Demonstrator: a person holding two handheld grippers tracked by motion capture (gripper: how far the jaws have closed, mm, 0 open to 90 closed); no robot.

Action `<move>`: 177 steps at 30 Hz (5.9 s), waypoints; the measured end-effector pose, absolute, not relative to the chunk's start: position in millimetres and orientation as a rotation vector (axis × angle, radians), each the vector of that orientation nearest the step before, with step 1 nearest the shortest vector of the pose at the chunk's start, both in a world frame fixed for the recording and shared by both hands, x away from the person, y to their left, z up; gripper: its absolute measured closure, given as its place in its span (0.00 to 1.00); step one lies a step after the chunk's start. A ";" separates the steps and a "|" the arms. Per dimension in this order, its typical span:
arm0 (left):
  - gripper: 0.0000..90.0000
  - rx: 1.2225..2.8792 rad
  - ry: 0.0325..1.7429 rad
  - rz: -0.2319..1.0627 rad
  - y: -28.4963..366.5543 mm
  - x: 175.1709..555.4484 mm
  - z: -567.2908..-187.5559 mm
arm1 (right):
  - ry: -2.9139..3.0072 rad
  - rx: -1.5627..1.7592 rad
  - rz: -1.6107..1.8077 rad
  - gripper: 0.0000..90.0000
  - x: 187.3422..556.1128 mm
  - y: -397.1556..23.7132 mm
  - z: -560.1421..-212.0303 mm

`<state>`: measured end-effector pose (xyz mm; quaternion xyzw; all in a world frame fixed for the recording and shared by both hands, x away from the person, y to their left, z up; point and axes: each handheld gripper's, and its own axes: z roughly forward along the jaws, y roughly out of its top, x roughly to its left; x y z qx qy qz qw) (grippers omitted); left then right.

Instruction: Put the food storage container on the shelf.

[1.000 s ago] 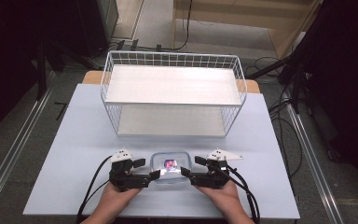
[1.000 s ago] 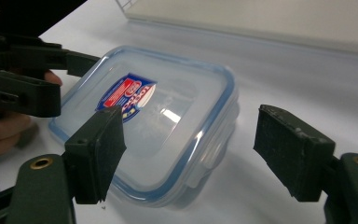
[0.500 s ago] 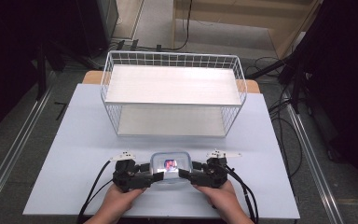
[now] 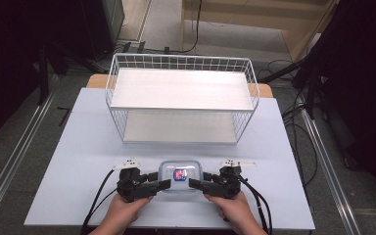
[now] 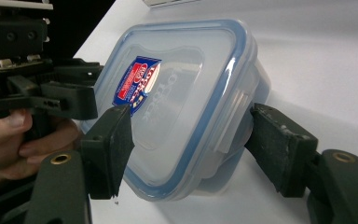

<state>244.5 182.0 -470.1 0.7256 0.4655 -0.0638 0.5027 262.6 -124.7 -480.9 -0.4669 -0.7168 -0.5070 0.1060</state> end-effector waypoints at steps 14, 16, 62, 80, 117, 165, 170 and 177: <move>0.54 1.777 1.059 -0.070 182.9 231.5 -461.9 | -2.146 -1.374 -1.572 0.51 242.3 -131.3 -476.3; 0.55 1.785 1.054 -0.068 183.5 230.4 -460.9 | -2.119 -1.378 -1.574 0.54 241.9 -133.3 -476.2; 0.55 1.718 0.791 0.365 175.7 205.0 -401.8 | -2.365 -1.163 -2.081 0.58 214.4 -130.1 -412.9; 0.55 1.655 0.659 0.502 174.5 210.7 -350.5 | -2.364 -1.075 -2.332 0.58 216.2 -129.9 -360.9; 0.54 1.611 0.597 0.568 181.4 280.5 -288.1 | -2.352 -1.053 -2.440 0.58 279.0 -119.3 -302.4; 0.55 1.559 0.751 0.349 188.0 371.5 -279.1 | -2.292 -1.160 -2.265 0.59 370.1 -121.3 -284.4; 0.56 1.558 0.787 0.274 190.5 378.0 -278.1 | -2.255 -1.185 -2.193 0.60 376.6 -125.0 -281.1; 0.57 1.556 0.848 0.151 196.3 389.4 -278.3 | -2.157 -1.200 -2.077 0.63 390.2 -131.3 -280.1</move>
